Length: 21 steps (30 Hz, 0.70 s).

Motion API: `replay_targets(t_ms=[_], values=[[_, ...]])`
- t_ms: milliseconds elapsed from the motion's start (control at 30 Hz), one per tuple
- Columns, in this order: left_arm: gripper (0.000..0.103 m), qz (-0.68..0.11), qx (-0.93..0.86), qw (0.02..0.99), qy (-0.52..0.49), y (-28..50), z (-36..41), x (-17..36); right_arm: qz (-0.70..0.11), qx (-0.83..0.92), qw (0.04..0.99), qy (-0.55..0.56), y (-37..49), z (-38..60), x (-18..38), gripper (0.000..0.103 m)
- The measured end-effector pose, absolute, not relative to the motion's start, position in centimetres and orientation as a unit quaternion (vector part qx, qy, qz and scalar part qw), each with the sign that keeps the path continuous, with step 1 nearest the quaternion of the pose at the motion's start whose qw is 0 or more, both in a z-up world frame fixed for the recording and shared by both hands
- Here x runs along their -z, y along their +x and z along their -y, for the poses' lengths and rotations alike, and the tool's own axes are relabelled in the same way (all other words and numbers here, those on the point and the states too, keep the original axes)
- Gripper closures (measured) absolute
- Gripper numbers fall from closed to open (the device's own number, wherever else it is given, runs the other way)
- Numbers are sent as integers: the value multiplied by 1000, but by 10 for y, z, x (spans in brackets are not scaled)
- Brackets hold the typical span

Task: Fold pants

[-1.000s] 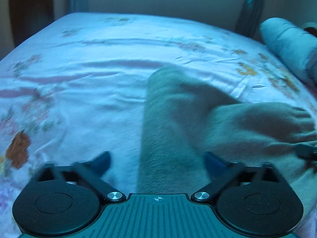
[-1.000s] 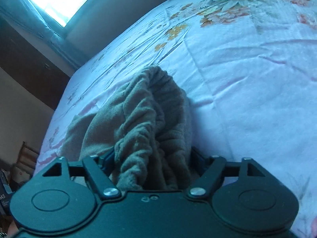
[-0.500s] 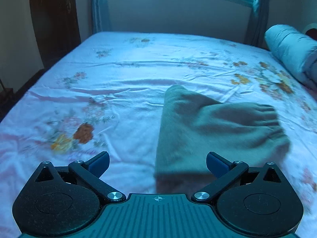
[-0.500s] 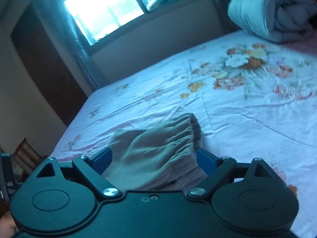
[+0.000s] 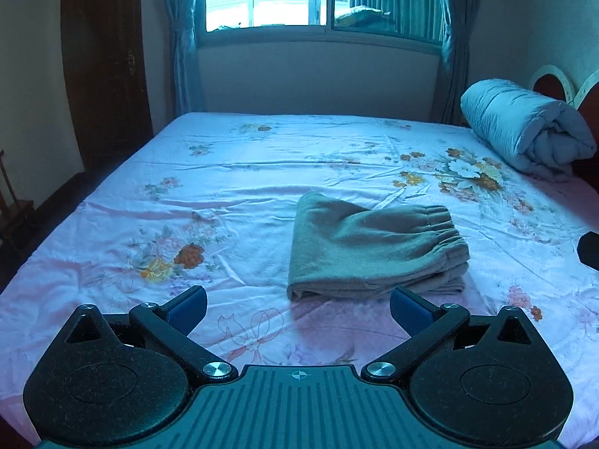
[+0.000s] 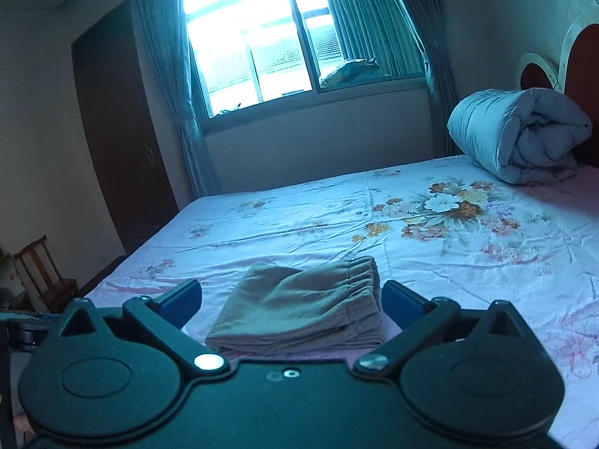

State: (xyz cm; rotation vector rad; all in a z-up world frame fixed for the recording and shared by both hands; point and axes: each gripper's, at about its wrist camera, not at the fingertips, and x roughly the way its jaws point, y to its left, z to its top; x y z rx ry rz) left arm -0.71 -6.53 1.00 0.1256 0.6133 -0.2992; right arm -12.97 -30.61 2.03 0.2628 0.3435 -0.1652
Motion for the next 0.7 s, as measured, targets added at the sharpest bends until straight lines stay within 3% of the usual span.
replay_targets(t_ms=[700], values=[[0, -304, 138, 940, 68, -10, 72, -5, -191, 123, 965, 132, -130, 307, -6, 6]])
